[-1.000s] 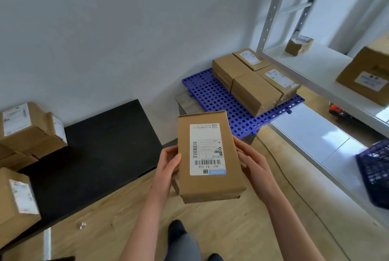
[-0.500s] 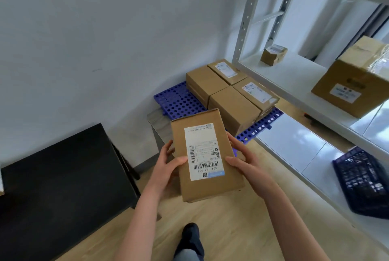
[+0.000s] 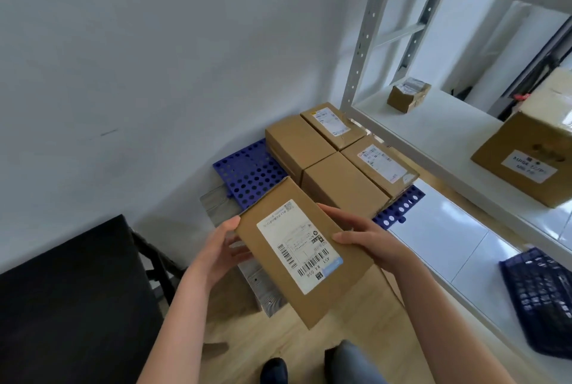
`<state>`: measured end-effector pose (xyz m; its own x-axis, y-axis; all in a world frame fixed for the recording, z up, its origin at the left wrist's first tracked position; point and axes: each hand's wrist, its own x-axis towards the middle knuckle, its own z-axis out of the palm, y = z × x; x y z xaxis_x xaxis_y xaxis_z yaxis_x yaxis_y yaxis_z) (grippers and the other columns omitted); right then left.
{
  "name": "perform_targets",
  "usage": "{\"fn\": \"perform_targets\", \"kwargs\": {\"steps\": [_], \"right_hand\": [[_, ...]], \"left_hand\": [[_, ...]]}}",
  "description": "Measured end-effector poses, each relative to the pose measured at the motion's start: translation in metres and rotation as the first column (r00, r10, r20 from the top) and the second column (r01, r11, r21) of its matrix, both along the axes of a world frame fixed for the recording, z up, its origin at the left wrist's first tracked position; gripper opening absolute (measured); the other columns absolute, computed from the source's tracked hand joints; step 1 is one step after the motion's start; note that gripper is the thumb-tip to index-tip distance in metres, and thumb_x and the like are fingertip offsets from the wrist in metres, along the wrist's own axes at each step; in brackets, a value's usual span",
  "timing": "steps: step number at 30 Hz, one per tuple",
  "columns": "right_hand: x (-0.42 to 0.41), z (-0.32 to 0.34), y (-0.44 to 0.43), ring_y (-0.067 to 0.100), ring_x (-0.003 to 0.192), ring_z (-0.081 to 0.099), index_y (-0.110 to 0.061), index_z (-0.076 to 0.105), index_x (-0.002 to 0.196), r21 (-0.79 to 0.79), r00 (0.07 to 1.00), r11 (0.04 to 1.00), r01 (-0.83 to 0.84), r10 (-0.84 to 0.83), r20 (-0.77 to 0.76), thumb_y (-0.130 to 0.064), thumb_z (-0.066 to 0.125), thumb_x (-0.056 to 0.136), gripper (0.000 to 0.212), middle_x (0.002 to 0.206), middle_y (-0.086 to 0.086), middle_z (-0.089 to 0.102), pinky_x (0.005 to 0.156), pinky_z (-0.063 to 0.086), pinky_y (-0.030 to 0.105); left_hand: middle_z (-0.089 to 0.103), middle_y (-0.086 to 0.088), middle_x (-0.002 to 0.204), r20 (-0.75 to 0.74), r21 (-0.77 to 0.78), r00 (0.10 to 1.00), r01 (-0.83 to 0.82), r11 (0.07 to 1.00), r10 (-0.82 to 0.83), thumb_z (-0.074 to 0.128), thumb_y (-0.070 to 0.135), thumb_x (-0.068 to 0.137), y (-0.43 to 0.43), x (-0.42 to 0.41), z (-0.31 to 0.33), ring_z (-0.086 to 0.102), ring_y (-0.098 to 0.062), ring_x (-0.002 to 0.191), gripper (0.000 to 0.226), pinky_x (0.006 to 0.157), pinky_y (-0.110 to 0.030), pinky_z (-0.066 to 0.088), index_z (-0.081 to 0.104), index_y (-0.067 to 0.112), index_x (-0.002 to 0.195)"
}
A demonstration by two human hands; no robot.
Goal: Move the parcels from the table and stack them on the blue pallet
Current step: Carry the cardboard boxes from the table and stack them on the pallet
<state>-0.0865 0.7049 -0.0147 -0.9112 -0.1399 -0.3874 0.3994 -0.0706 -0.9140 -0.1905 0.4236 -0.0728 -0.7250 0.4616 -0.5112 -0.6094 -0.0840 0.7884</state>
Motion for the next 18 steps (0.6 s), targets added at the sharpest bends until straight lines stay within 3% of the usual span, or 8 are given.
{"fn": "perform_targets", "kwargs": {"steps": [5, 7, 10, 14, 18], "right_hand": [[-0.052, -0.012, 0.033, 0.013, 0.115, 0.061, -0.044, 0.056, 0.128, 0.052, 0.997, 0.999, 0.013, -0.009, -0.072, -0.034, 0.075, 0.072, 0.06, 0.133, -0.016, 0.057, 0.089, 0.053, 0.032], [-0.072, -0.01, 0.047, 0.004, 0.115, 0.057, -0.05, 0.057, 0.123, 0.12, 0.991, 0.99, 0.068, -0.053, -0.121, -0.04, 0.078, 0.072, 0.056, 0.133, -0.021, 0.055, 0.091, 0.049, 0.027], [-0.103, -0.004, 0.069, 0.002, 0.124, 0.045, -0.057, 0.052, 0.123, 0.189, 0.979, 0.974, 0.128, -0.093, -0.182, -0.051, 0.072, 0.068, 0.059, 0.135, -0.028, 0.049, 0.096, 0.039, 0.029], [-0.136, 0.004, 0.078, 0.006, 0.128, 0.042, -0.058, 0.045, 0.129, 0.204, 0.977, 0.975, 0.089, -0.045, -0.21, -0.044, 0.07, 0.078, 0.059, 0.14, -0.02, 0.044, 0.09, 0.038, 0.025], [-0.152, 0.004, 0.065, 0.014, 0.129, 0.042, -0.047, 0.035, 0.141, 0.201, 0.992, 0.979, -0.038, 0.061, -0.111, -0.056, 0.075, 0.064, 0.087, 0.148, -0.007, 0.037, 0.099, 0.041, 0.034]], "left_hand": [[0.071, -0.01, 0.087, 0.061, -0.008, 0.975, -0.212, 0.977, 0.212, 0.072, 0.049, 0.06, 0.014, -0.01, -0.012, 0.07, -0.026, 0.073, 0.053, 0.06, -0.032, 0.056, 0.067, 0.015, 0.1], [0.07, -0.011, 0.09, 0.11, 0.018, 0.93, -0.356, 0.934, 0.352, 0.069, 0.048, 0.064, 0.022, -0.01, -0.016, 0.068, -0.03, 0.081, 0.052, 0.065, -0.035, 0.055, 0.064, 0.017, 0.105], [0.059, -0.017, 0.106, 0.221, 0.106, 0.79, -0.602, 0.792, 0.571, 0.064, 0.041, 0.071, 0.039, -0.006, -0.017, 0.059, -0.038, 0.1, 0.054, 0.068, -0.043, 0.057, 0.055, 0.014, 0.118], [0.05, -0.021, 0.122, 0.317, 0.194, 0.587, -0.809, 0.554, 0.745, 0.067, 0.031, 0.071, 0.066, 0.006, -0.009, 0.054, -0.041, 0.111, 0.06, 0.075, -0.05, 0.057, 0.049, 0.013, 0.125], [0.049, -0.02, 0.127, 0.398, 0.208, 0.489, -0.872, 0.443, 0.776, 0.061, 0.027, 0.079, 0.103, 0.016, -0.007, 0.053, -0.04, 0.114, 0.051, 0.088, -0.052, 0.05, 0.048, 0.017, 0.127]]}}
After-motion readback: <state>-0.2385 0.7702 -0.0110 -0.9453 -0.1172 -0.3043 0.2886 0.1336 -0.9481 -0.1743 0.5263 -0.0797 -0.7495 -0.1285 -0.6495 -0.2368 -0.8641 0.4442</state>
